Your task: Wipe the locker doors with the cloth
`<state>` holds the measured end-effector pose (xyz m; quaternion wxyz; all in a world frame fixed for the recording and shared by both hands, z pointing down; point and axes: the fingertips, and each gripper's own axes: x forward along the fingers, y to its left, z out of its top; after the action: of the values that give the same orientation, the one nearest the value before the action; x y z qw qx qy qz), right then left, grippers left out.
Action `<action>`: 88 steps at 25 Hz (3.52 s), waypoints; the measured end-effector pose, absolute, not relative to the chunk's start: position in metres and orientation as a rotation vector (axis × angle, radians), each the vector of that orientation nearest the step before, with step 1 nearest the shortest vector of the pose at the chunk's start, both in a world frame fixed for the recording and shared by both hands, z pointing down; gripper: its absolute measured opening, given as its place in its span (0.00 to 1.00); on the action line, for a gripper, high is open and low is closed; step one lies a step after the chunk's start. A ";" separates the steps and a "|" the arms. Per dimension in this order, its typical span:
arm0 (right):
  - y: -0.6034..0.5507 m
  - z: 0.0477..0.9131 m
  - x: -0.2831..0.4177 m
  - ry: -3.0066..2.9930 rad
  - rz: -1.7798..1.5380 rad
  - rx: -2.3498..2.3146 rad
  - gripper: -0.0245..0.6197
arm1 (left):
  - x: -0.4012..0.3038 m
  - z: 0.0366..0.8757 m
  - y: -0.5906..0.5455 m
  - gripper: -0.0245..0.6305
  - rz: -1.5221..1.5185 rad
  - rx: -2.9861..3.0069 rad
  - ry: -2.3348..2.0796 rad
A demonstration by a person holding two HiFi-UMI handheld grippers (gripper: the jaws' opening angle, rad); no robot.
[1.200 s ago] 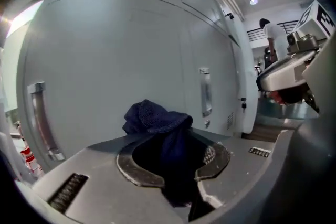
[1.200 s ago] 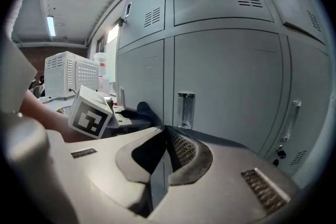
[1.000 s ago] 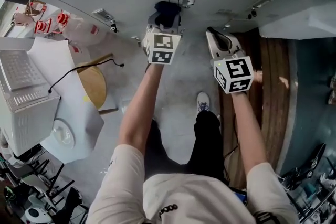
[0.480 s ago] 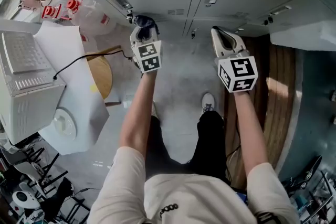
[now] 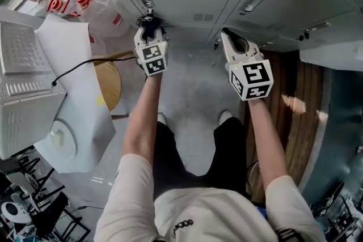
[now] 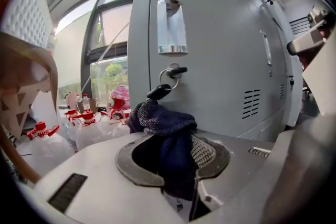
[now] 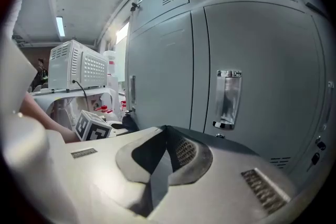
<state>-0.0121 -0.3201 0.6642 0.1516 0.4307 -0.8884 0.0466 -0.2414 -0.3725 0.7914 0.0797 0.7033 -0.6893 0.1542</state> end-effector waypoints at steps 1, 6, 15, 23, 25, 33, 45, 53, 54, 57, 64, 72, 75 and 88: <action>-0.322 0.668 -0.011 -2.550 0.131 1.241 0.05 | -0.235 0.793 -0.374 0.22 0.445 2.118 -2.071; -0.327 0.679 0.012 -2.525 0.123 1.289 0.05 | -0.180 0.794 -0.378 0.22 0.397 2.267 -2.013; -0.304 0.665 0.066 -2.451 0.109 1.385 0.05 | -0.045 0.768 -0.383 0.21 0.382 2.591 -1.713; -0.276 0.602 0.112 -2.400 0.114 1.460 0.05 | -0.013 0.682 -0.380 0.21 0.348 2.619 -1.642; -0.270 0.578 0.117 -2.397 0.133 1.472 0.05 | -0.012 0.642 -0.379 0.21 0.334 2.628 -1.640; -0.256 0.445 0.117 -2.430 0.074 1.445 0.05 | -0.004 0.505 -0.375 0.21 0.358 2.641 -1.585; -0.243 0.294 0.123 -2.477 -0.066 1.494 0.05 | -0.014 0.360 -0.337 0.21 0.298 2.755 -1.494; -0.227 0.200 0.072 -2.517 -0.280 1.425 0.05 | -0.072 0.249 -0.277 0.21 0.205 2.851 -1.580; -0.227 0.189 0.064 -2.526 -0.306 1.413 0.05 | -0.081 0.234 -0.270 0.21 0.189 2.867 -1.599; -0.224 0.162 0.044 -2.547 -0.369 1.382 0.05 | -0.107 0.195 -0.249 0.21 0.143 2.900 -1.671; -0.201 0.127 0.017 -2.594 -0.405 1.351 0.05 | -0.141 0.146 -0.199 0.21 0.276 2.980 -1.798; -0.187 0.109 -0.007 -2.635 -0.485 1.300 0.05 | -0.157 0.122 -0.168 0.21 0.198 2.992 -1.824; -0.190 0.109 -0.009 -2.617 -0.497 1.304 0.05 | -0.158 0.118 -0.168 0.21 0.199 3.000 -1.817; -0.197 0.116 -0.011 -2.606 -0.493 1.288 0.05 | -0.148 0.123 -0.179 0.21 0.233 3.040 -1.757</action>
<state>-0.0112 -0.1967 0.1163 0.0964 0.4347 -0.8798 -0.1666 -0.1478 -0.1793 0.1228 -0.1878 0.8485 -0.4904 0.0651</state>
